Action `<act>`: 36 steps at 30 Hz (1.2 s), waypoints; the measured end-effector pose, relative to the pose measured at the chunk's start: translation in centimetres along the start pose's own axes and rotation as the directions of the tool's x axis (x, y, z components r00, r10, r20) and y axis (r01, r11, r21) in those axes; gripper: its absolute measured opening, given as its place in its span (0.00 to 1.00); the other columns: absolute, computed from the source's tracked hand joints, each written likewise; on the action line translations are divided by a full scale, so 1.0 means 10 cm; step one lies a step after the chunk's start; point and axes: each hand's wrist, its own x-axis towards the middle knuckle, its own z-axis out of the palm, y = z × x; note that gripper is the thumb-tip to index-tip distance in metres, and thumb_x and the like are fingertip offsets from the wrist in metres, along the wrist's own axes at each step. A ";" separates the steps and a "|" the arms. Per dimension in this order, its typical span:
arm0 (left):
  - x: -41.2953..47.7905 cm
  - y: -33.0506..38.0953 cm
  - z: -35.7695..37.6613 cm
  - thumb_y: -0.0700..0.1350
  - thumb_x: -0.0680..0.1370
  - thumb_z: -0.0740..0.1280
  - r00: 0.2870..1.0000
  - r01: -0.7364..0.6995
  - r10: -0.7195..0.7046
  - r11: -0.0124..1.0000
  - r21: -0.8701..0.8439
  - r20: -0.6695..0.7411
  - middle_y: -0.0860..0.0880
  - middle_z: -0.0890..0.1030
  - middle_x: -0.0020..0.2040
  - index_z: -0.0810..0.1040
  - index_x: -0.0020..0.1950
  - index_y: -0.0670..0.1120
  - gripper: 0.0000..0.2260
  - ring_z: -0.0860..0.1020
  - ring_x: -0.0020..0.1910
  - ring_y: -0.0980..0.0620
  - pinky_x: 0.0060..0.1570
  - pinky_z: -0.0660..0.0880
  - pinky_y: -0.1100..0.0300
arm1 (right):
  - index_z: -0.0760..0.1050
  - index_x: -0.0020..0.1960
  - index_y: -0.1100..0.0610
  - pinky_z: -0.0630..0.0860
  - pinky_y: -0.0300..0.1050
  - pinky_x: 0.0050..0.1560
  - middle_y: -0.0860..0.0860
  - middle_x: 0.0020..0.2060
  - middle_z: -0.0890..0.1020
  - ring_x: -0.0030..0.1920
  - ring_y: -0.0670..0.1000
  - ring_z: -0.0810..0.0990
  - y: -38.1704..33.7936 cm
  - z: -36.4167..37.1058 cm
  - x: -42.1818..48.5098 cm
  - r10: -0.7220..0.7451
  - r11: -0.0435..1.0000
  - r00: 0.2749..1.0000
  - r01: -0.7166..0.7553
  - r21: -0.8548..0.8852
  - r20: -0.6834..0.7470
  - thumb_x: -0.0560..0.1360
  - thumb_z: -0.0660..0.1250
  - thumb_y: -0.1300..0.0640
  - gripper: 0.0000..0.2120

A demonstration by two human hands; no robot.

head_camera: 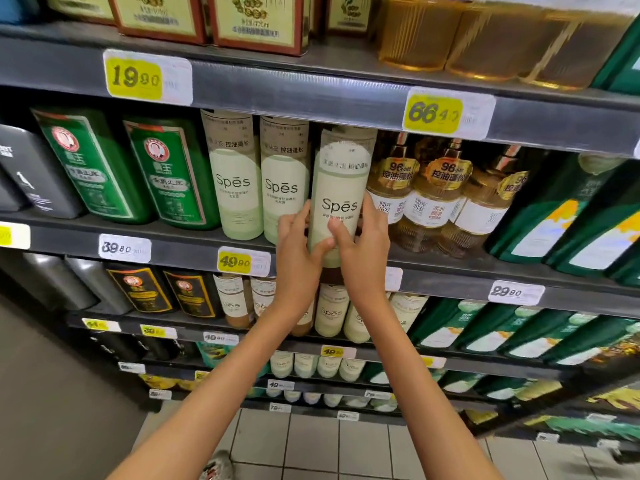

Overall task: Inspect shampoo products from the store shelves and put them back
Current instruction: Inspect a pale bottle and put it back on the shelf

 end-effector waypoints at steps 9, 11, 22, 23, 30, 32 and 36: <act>-0.11 -0.03 0.02 0.35 0.76 0.65 0.995 0.009 -0.006 0.999 0.032 -0.105 0.49 0.68 0.59 0.69 0.66 0.43 0.19 0.72 0.59 0.54 0.61 0.73 0.56 | 0.67 0.69 0.59 0.65 0.25 0.55 0.55 0.61 0.71 0.55 0.43 0.69 0.14 0.08 -0.20 0.086 0.996 0.994 -0.084 0.032 -0.065 0.77 0.66 0.61 0.22; -0.12 -0.05 -0.01 0.35 0.77 0.63 0.998 0.023 -0.018 0.998 0.067 -0.063 0.49 0.71 0.61 0.69 0.68 0.44 0.20 0.71 0.62 0.53 0.65 0.70 0.53 | 0.64 0.72 0.57 0.64 0.26 0.56 0.52 0.61 0.69 0.55 0.39 0.67 0.20 0.05 -0.26 0.113 0.993 0.993 -0.114 0.018 0.029 0.78 0.63 0.62 0.23; 0.01 -0.02 -0.02 0.35 0.78 0.60 0.990 0.113 -0.121 0.987 0.114 0.066 0.45 0.72 0.67 0.65 0.71 0.42 0.21 0.69 0.67 0.50 0.68 0.65 0.52 | 0.55 0.76 0.56 0.65 0.35 0.63 0.56 0.67 0.66 0.64 0.47 0.67 0.23 0.00 -0.10 0.216 0.976 0.956 -0.212 -0.043 0.198 0.78 0.61 0.64 0.29; 0.02 -0.02 -0.03 0.35 0.78 0.60 0.990 0.123 -0.128 0.989 0.087 0.064 0.45 0.73 0.66 0.67 0.70 0.42 0.20 0.71 0.66 0.51 0.68 0.66 0.52 | 0.57 0.76 0.56 0.65 0.42 0.67 0.56 0.68 0.66 0.67 0.50 0.67 0.23 0.00 -0.10 0.227 0.974 0.952 -0.223 -0.042 0.205 0.78 0.61 0.64 0.28; 0.11 -0.05 -0.10 0.32 0.76 0.60 0.985 0.147 -0.151 0.988 0.049 0.087 0.44 0.75 0.65 0.70 0.68 0.40 0.20 0.73 0.64 0.50 0.62 0.67 0.64 | 0.59 0.76 0.56 0.65 0.32 0.57 0.58 0.66 0.67 0.65 0.49 0.68 0.29 0.02 -0.04 0.207 0.978 0.954 -0.200 -0.054 0.216 0.79 0.59 0.66 0.27; 0.14 -0.05 -0.11 0.31 0.76 0.60 0.982 0.153 -0.157 0.987 0.046 0.102 0.45 0.75 0.64 0.71 0.68 0.40 0.20 0.73 0.63 0.51 0.62 0.68 0.64 | 0.57 0.76 0.55 0.62 0.27 0.51 0.57 0.66 0.66 0.64 0.48 0.67 0.34 0.05 -0.03 0.212 0.977 0.956 -0.205 -0.056 0.204 0.79 0.59 0.65 0.27; 0.13 -0.03 -0.15 0.33 0.77 0.60 0.976 0.179 -0.188 0.980 0.084 0.110 0.46 0.76 0.63 0.73 0.65 0.42 0.17 0.74 0.60 0.54 0.58 0.67 0.67 | 0.56 0.76 0.55 0.62 0.18 0.46 0.55 0.65 0.66 0.60 0.44 0.67 0.37 0.06 -0.03 0.234 0.972 0.952 -0.229 -0.050 0.198 0.79 0.59 0.65 0.28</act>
